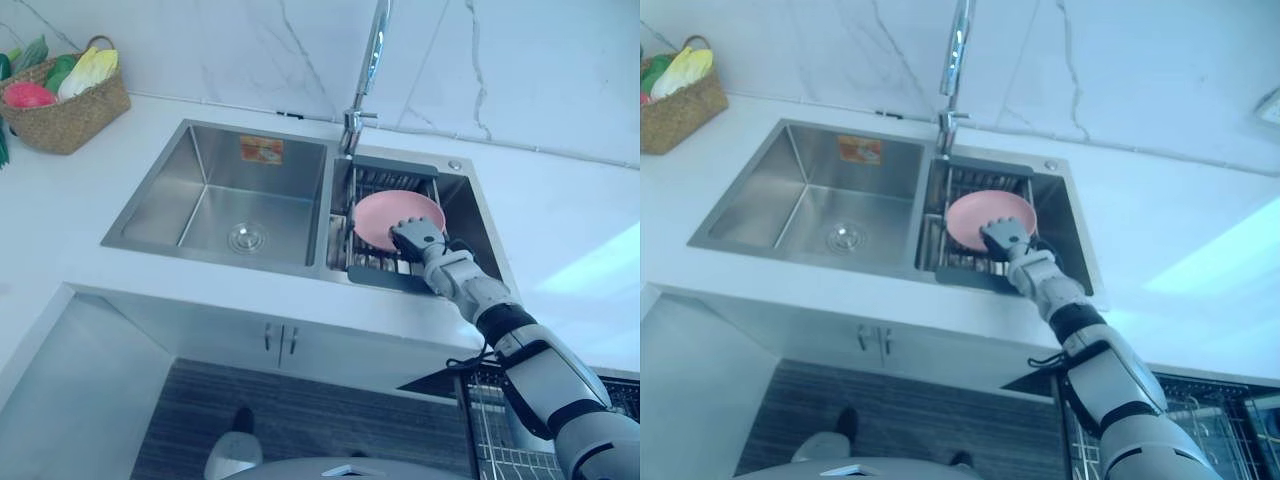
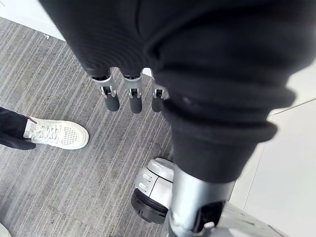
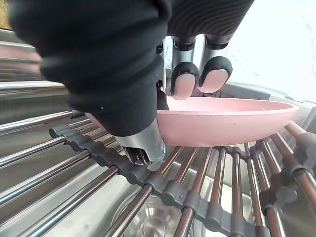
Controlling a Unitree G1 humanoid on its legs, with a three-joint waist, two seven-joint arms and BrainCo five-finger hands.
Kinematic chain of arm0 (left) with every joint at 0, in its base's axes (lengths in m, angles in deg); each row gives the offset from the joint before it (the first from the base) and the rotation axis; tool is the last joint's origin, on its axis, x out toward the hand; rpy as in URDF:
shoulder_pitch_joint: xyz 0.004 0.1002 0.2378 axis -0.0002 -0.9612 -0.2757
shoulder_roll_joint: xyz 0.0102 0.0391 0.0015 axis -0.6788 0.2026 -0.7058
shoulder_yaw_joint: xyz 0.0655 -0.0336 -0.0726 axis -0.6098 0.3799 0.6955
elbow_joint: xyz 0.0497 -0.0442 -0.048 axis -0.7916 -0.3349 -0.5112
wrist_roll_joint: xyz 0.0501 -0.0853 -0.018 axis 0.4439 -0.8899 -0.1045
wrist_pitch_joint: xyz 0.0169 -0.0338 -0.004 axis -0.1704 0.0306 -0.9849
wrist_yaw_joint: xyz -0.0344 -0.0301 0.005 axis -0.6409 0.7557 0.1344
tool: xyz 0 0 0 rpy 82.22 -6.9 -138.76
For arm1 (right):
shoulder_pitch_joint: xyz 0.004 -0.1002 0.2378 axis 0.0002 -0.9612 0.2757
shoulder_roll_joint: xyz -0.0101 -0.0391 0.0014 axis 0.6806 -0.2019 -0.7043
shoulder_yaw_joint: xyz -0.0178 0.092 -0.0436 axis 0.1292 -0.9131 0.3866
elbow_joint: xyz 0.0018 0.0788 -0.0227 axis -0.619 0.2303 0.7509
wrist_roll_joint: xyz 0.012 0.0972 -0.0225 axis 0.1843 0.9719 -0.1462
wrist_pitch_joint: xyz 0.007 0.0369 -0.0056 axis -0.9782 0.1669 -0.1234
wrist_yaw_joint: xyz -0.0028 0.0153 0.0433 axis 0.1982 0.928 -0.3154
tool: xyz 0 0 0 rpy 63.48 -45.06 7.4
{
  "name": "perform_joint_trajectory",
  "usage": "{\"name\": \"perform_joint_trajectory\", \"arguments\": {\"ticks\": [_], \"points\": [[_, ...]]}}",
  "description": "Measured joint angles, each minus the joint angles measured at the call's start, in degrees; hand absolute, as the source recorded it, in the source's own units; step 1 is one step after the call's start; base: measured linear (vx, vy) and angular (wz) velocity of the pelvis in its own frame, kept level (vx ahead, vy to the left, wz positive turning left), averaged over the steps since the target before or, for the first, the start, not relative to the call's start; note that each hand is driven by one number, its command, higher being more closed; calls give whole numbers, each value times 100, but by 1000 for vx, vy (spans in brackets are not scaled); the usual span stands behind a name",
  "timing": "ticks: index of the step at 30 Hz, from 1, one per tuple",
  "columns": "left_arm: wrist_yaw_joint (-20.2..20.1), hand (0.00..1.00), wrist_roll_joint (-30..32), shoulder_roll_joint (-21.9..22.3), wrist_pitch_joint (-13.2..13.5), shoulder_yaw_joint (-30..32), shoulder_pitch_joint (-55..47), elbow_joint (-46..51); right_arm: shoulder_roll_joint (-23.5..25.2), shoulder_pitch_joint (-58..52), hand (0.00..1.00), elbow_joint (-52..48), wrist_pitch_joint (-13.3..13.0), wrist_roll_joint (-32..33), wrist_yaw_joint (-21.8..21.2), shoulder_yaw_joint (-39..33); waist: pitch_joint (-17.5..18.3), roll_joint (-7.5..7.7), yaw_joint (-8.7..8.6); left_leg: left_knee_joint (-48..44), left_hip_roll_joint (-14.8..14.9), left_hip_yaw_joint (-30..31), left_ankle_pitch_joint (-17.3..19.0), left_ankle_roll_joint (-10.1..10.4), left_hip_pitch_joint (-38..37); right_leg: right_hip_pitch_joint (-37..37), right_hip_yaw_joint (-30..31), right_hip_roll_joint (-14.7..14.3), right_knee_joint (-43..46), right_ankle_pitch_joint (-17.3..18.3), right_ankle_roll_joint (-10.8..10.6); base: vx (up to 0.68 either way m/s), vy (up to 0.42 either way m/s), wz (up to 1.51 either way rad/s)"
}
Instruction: Walk over to the sink, pick up the cup, carry it to the dishwasher, place the cup inside the dishwasher, then close the dishwasher door
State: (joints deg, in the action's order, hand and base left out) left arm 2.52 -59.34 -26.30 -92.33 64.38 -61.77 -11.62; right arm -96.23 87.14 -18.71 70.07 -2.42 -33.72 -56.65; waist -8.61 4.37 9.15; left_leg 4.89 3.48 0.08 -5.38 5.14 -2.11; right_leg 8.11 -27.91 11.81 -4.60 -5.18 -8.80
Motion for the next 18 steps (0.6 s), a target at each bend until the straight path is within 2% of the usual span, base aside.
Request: {"name": "perform_joint_trajectory", "arguments": {"ticks": [4, 11, 13, 18], "points": [[-26, 0, 1, -2, -1, 0, 0, 9, -174, 22, 100, -36, -125, -382, 165, -1, -1, 2, -6, 1, 1, -11, 1, 0, -1, -5, 13, 1, 0, 0, 0, 0, 0, 0], [-30, 0, 64, -4, -25, -63, -5, 117, -342, 119, 100, -491, -301, -875, 155, 0, -2, 2, -87, 0, 26, -181, 20, 7, -73, -31, 176, -2, -1, -17, 4, -1, 1, -11], [-30, 0, 89, -30, -34, -182, -4, 131, -451, 121, 100, -691, -397, -927, 143, 2, -3, 5, -135, 0, 29, -229, 35, 3, -96, -40, 222, -1, -2, -22, 3, -5, 1, -15], [-92, 0, 122, -50, -153, -222, 20, 136, -660, 134, 100, -749, -408, -945, 108, 2, -3, 9, -167, 0, 47, -383, 43, -2, -91, -151, 376, -9, -3, -69, 16, -12, 2, -14]]}}
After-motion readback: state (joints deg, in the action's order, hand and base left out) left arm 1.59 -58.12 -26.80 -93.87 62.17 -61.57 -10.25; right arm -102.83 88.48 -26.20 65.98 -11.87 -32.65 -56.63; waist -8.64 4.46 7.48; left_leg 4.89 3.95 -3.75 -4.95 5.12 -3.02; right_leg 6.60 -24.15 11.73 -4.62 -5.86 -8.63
